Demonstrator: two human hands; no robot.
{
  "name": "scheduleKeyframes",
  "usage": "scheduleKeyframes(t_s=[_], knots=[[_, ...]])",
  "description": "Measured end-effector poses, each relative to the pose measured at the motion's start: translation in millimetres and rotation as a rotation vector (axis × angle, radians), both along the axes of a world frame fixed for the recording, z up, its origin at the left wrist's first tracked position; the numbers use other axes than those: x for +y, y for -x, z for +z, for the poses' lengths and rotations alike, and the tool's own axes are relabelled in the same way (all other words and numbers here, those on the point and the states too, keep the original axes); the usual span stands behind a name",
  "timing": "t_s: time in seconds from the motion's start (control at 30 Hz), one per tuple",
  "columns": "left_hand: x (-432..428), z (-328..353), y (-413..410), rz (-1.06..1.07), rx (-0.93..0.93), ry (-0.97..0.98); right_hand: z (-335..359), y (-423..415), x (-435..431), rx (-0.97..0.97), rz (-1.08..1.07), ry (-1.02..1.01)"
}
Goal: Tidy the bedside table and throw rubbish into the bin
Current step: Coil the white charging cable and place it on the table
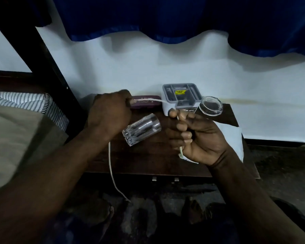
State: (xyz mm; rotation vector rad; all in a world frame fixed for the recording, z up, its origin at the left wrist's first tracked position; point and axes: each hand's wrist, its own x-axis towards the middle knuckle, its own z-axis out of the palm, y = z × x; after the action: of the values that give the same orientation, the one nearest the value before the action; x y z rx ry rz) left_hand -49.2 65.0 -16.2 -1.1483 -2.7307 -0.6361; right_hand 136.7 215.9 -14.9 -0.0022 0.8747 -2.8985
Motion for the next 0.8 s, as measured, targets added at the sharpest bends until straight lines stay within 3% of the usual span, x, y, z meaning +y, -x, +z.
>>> scheduleKeyframes(t_s=[0.13, 0.33, 0.57, 0.8], knots=[[9, -4, -24, -0.245, -0.081, 0.177, -2, 6, 0, 0.053, -0.182, 0.158], [28, -17, -68, -0.541, -0.195, 0.223, -10, 15, 8, 0.080, -0.568, 0.218], [38, -6, -79, -0.562, -0.361, 0.275, -17, 17, 18, 0.047, -0.807, 0.181], [41, -4, -76, -0.592, -0.289, 0.229, -23, 17, 23, 0.029, -0.930, -0.098]])
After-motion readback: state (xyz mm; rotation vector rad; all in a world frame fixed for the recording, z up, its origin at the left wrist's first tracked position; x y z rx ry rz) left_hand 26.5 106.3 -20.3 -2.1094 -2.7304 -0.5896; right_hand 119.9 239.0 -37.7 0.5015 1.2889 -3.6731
